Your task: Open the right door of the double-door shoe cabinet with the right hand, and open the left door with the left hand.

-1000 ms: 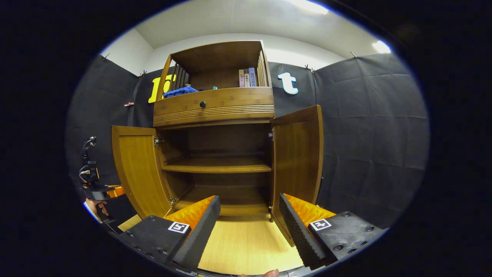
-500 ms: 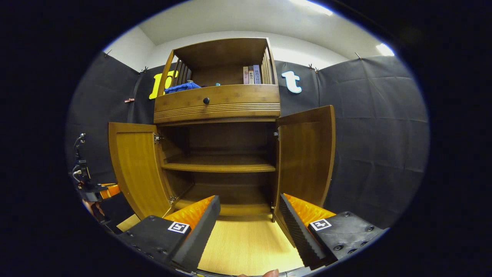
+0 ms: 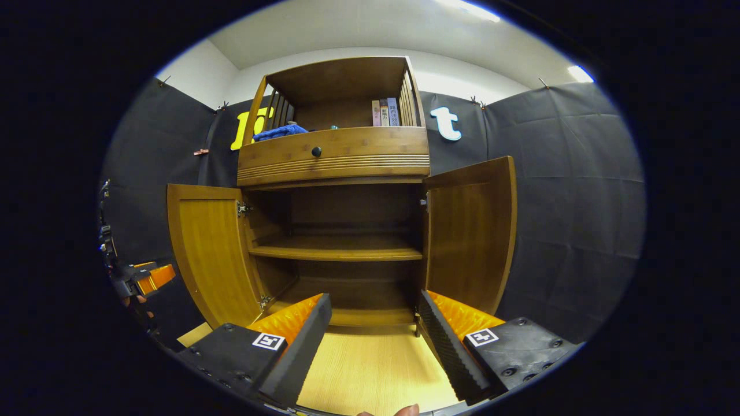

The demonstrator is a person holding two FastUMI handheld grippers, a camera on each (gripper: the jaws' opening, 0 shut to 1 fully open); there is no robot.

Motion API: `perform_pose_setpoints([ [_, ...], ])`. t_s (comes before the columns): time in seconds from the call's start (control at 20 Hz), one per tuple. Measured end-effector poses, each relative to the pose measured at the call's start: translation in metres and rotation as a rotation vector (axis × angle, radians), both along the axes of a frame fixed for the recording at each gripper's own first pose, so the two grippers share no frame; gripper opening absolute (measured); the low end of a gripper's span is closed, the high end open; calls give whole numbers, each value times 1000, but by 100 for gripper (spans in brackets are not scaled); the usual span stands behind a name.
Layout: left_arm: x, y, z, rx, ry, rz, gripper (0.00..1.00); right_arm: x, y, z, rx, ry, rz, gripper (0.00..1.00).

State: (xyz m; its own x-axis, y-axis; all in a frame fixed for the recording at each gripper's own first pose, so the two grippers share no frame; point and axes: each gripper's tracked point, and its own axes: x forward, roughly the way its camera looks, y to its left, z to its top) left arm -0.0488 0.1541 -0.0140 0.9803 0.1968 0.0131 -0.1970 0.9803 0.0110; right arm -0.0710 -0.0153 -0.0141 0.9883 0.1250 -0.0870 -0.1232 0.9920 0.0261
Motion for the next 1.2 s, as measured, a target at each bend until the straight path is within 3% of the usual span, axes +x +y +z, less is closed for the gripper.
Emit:
perform_pose_setpoints([
  [0.6,3,-86,36,16,-73,-90,95,7,-6,5,-25,-50,-15,98],
  [1.2,7,-96,38,65,-58,-85,92,1,6,3,-24,-57,-15,97],
])
